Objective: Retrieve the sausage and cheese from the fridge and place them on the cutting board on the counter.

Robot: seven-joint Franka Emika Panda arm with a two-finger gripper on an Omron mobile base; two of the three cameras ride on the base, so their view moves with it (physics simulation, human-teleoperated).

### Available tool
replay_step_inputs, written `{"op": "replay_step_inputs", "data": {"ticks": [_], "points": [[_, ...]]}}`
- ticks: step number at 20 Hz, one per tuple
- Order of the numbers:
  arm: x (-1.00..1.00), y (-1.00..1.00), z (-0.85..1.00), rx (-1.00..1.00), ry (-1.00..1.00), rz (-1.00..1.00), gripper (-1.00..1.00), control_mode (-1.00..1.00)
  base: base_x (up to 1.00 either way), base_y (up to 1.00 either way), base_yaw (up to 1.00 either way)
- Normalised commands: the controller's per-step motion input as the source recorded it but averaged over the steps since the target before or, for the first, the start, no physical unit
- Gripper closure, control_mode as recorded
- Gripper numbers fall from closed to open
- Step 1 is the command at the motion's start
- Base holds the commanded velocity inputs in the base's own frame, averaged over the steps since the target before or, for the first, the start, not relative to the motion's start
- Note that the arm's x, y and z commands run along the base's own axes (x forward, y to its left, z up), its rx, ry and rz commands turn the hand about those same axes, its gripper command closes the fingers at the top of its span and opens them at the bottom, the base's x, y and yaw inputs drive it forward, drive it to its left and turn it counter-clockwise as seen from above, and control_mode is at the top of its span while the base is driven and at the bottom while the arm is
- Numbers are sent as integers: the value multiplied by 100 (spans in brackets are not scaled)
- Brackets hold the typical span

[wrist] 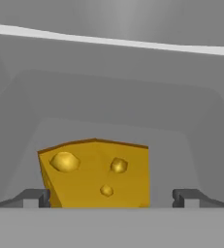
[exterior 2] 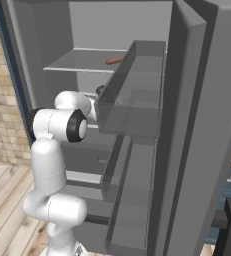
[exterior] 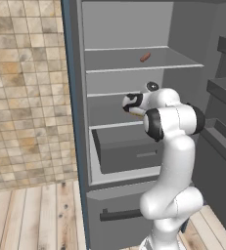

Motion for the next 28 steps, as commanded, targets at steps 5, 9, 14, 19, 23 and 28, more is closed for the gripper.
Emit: {"op": "replay_step_inputs", "data": {"ticks": [5, 9, 14, 19, 23, 28], "points": [[-4, 4, -36, 0, 5, 0, 100, -100, 0, 0, 0], [-24, 16, -56, 0, 9, 0, 100, -100, 0, 0, 0], [-17, 13, -62, 0, 8, 0, 100, -100, 0, 0, 0], [-23, 3, -63, 0, 7, 0, 100, -100, 0, 0, 0], [-85, 0, -13, 9, 0, 0, 100, -100, 0, 0, 0], [-100, 6, 0, 12, -2, 0, 100, -100, 0, 0, 0]]}}
